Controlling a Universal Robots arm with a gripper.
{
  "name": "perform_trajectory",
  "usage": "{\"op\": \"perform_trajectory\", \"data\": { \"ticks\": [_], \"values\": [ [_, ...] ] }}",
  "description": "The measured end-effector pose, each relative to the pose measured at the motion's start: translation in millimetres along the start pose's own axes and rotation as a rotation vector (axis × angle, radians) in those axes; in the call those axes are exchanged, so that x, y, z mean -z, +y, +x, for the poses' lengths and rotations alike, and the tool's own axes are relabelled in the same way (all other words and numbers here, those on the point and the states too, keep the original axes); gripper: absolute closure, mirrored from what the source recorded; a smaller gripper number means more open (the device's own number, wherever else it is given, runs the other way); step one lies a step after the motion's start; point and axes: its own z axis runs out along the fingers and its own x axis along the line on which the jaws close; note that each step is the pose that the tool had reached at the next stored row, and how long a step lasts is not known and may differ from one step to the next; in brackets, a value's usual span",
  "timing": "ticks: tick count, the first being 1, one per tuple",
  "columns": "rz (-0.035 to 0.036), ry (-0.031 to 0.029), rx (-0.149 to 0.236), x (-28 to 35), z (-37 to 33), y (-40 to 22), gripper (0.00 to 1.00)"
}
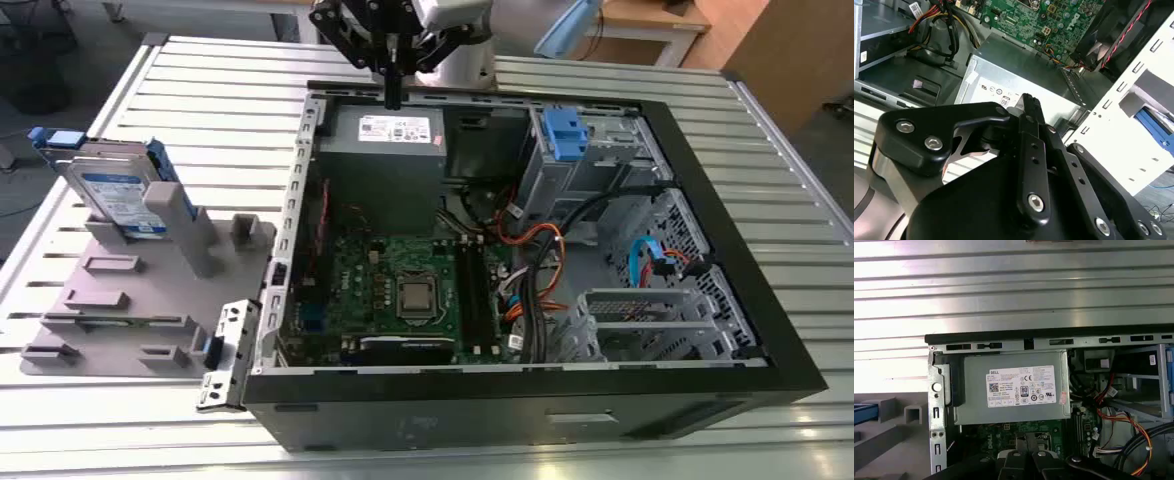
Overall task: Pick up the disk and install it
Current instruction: 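Reach for the disk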
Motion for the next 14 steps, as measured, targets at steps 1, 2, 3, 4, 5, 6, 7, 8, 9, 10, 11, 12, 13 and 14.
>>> {"op": "perform_trajectory", "data": {
  "ticks": [1, 2, 3, 4, 5, 6, 7, 8, 9, 10, 11, 12, 13, 14],
  "values": [
    [0.0, 0.0, 0.0, 0.0, 0.0, 0.0, 0.89],
    [0.0, 0.0, 0.0, 0.0, 0.0, 0.0, 0.89],
    [0.0, 0.0, 0.0, 0.0, 0.0, 0.0, 0.89],
    [0.0, 0.0, 0.0, 0.0, 0.0, 0.0, 0.89],
    [0.0, 0.0, 0.0, 0.0, 0.0, 0.0, 0.89],
    [0.0, 0.0, 0.0, 0.0, 0.0, 0.0, 0.89],
    [0.0, 0.0, 0.0, 0.0, 0.0, 0.0, 0.89],
    [0.0, 0.0, 0.0, 0.0, 0.0, 0.0, 0.89],
    [0.0, 0.0, 0.0, 0.0, 0.0, 0.0, 0.89],
    [0.0, 0.0, 0.0, 0.0, 0.0, 0.0, 0.89],
    [0.0, 0.0, 0.0, 0.0, 0.0, 0.0, 0.89],
    [0.0, 0.0, 0.0, 0.0, 0.0, 0.0, 0.89],
    [0.0, 0.0, 0.0, 0.0, 0.0, 0.0, 0.89],
    [0.0001, 0.0001, 0.0, 0.0, 0.6, 0.0, 0.89]
  ]
}}
